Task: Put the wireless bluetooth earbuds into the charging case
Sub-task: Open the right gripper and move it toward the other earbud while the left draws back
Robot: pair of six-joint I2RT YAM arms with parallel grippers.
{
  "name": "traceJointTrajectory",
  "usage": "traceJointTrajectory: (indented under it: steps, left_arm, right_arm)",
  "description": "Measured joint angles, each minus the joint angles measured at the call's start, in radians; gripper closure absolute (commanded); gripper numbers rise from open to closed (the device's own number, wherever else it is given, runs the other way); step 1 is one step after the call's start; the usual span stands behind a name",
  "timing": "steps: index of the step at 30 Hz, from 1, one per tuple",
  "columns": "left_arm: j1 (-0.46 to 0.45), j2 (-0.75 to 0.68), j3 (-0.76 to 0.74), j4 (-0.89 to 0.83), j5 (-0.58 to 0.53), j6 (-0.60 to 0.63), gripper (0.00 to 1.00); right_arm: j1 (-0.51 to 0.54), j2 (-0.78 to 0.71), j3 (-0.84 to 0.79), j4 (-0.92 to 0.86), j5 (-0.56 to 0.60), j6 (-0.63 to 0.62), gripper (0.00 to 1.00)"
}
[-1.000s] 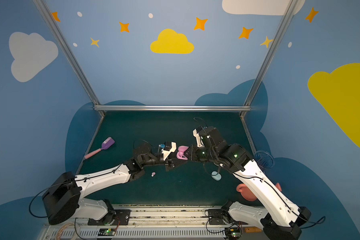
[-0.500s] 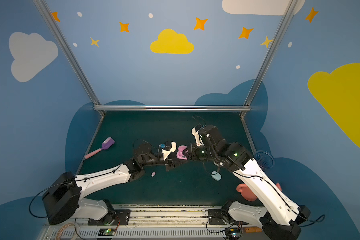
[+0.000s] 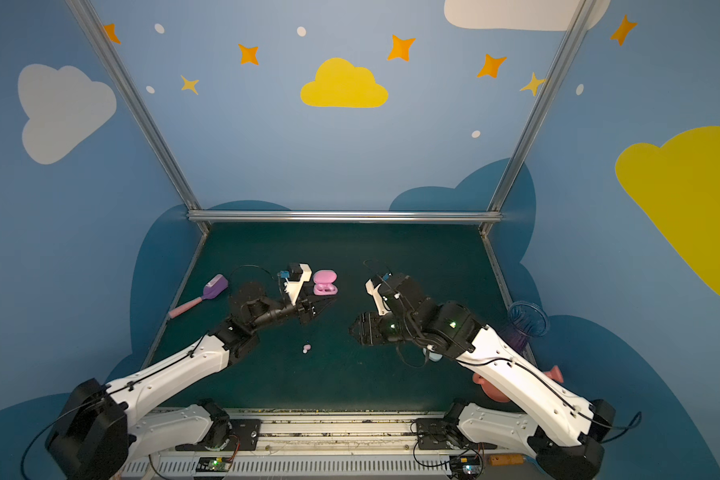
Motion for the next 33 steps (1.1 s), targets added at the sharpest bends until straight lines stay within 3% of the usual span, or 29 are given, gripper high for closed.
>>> traceJointTrajectory:
  steps: [5, 11, 23, 28, 33]
  left_arm:
    - [0.119, -0.122, 0.003, -0.119, -0.013, -0.032, 0.90]
    - [0.255, -0.163, 0.040, -0.237, 0.013, -0.064, 0.91]
    - [0.456, -0.225, 0.034, -0.328, 0.093, -0.123, 0.91]
    - [0.488, -0.229, 0.020, -0.328, 0.116, -0.142, 0.91]
    - [0.511, -0.216, 0.019, -0.316, 0.138, -0.161, 0.91]
  right_arm:
    - [0.072, 0.132, -0.068, 0.141, -0.005, 0.003, 0.23]
    - [0.111, 0.335, -0.092, 0.329, -0.035, 0.034, 0.04]
    - [0.140, 0.706, -0.004, 0.509, -0.056, 0.207, 0.07]
    - [0.140, 0.765, 0.021, 0.556, -0.061, 0.269, 0.19]
    - [0.140, 0.839, 0.091, 0.566, -0.068, 0.298, 0.24]
